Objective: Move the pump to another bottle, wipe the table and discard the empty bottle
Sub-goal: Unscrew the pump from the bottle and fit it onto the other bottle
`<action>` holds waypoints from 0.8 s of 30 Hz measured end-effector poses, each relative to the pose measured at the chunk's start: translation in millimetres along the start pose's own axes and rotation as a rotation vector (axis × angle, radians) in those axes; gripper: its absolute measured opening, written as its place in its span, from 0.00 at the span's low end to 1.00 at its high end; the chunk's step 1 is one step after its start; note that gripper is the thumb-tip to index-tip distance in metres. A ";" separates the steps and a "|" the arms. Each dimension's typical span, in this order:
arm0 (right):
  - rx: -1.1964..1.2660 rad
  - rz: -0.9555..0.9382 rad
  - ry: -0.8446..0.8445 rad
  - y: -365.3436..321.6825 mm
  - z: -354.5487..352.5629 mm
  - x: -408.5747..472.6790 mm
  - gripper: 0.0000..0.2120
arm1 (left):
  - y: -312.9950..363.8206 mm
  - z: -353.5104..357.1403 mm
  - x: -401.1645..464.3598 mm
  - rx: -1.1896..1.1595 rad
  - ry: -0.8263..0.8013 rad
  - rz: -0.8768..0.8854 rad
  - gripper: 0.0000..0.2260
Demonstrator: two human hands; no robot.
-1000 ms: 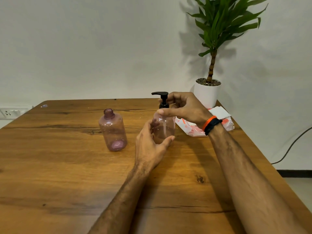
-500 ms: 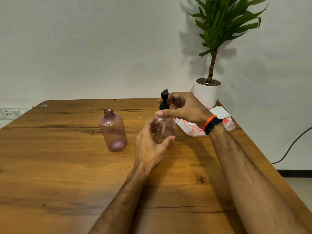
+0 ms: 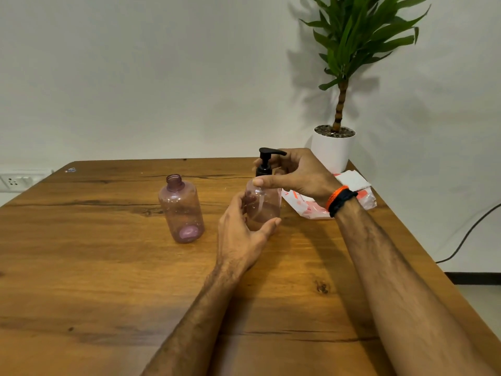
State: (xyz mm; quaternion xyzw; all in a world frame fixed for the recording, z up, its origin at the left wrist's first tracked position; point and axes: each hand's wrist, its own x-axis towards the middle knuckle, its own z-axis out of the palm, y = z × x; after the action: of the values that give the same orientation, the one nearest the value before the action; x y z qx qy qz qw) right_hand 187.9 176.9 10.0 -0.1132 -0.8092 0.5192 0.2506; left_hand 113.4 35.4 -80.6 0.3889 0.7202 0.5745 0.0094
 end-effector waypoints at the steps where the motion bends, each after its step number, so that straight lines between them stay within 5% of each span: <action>1: 0.028 -0.008 -0.032 -0.1 -1.7 -1.2 0.19 | 0.3 0.0 -0.1 -0.002 0.001 -0.001 0.33; 13: -0.089 -0.023 0.094 -0.2 4.8 2.1 0.27 | 1.3 0.4 -0.3 -0.013 0.006 -0.001 0.33; 17: 0.032 -0.032 -0.044 0.8 -2.6 -0.7 0.21 | 2.0 -0.3 -0.8 -0.021 0.006 0.000 0.32; 24: 0.034 -0.049 0.082 3.4 2.9 3.1 0.20 | -0.1 0.5 0.2 -0.004 0.014 0.012 0.33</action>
State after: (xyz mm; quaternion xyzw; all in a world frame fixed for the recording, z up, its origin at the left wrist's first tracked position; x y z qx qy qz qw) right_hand 183.5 177.5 6.9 -0.1100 -0.7918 0.5216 0.2981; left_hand 113.4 35.9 -80.8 0.3892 0.7168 0.5785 0.0016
